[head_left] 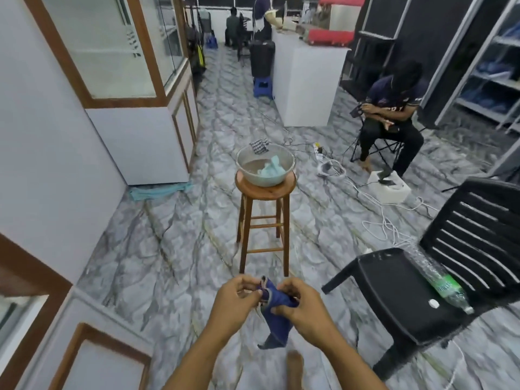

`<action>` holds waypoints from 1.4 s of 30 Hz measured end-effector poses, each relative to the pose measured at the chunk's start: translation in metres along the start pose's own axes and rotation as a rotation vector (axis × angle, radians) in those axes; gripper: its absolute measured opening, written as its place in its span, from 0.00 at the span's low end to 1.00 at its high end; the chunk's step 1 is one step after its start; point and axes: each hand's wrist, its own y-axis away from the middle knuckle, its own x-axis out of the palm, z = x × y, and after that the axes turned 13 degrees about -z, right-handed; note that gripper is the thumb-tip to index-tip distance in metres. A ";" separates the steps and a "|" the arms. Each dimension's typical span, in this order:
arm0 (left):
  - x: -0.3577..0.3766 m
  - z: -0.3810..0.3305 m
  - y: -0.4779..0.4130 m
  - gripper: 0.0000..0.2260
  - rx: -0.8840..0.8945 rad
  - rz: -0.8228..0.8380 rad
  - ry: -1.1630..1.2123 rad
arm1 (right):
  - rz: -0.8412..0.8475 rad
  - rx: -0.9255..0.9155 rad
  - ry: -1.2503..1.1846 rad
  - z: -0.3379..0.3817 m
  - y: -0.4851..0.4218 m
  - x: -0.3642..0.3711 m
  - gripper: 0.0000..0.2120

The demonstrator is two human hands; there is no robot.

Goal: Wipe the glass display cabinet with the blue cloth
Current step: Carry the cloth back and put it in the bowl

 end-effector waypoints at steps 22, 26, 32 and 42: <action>0.057 -0.148 -0.344 0.15 -0.241 0.041 0.303 | 0.187 -0.185 0.088 0.093 -0.386 0.007 0.11; 0.041 -0.162 -0.398 0.15 -0.243 0.215 0.234 | 0.242 -0.131 0.086 0.105 -0.427 0.015 0.10; 0.045 -0.166 -0.459 0.18 -0.068 0.297 -0.045 | 0.176 -0.077 0.165 0.103 -0.466 0.017 0.12; 0.063 -0.172 -0.494 0.15 0.141 0.431 -0.582 | 0.304 -0.135 0.271 0.096 -0.527 -0.010 0.11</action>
